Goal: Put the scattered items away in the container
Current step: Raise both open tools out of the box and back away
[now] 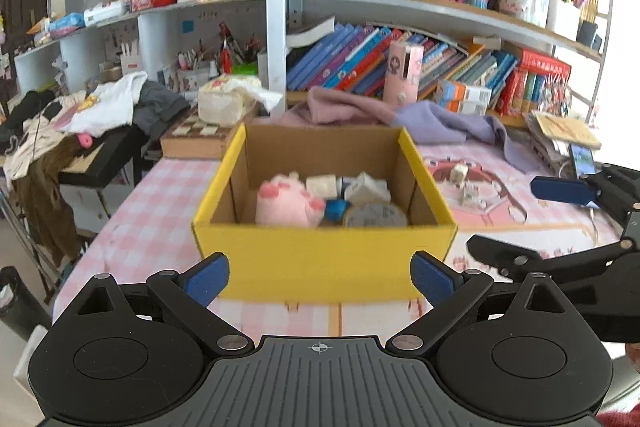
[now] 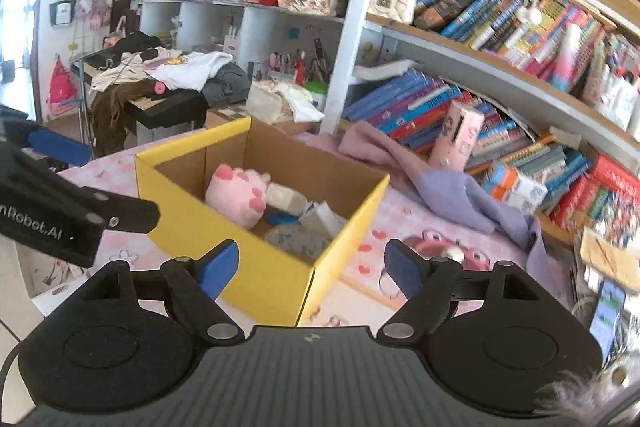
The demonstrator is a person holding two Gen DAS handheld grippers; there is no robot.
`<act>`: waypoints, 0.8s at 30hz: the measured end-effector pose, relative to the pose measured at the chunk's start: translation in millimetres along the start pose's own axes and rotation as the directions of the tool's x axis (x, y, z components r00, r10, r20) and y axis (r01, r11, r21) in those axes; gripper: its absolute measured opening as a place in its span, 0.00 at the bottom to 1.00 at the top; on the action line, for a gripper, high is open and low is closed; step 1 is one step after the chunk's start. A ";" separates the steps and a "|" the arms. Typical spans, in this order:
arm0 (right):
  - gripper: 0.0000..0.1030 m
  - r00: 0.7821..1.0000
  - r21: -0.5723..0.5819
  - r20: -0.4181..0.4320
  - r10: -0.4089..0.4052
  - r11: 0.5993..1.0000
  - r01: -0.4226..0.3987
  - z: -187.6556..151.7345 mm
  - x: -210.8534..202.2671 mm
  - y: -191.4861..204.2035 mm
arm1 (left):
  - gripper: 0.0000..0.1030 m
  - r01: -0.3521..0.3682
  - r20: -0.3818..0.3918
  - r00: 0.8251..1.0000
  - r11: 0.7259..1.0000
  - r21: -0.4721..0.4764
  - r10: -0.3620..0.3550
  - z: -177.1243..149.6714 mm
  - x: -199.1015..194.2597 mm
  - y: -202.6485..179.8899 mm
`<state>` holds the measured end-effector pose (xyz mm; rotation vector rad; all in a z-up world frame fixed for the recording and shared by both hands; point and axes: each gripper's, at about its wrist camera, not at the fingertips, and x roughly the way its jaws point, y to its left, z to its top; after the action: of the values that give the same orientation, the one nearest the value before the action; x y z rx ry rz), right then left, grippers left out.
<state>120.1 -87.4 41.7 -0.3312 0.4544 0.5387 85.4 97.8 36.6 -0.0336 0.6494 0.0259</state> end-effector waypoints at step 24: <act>0.87 0.990 0.010 -0.138 -0.039 0.999 0.041 -47.9 -25.6 30.0 | 0.96 0.028 -0.143 0.989 1.000 -0.003 -0.028 -60.5 -7.7 -7.3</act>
<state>68.3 -93.6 8.1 -0.3659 0.5838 0.4750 43.0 88.0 -6.7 -0.0461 0.7921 -0.0032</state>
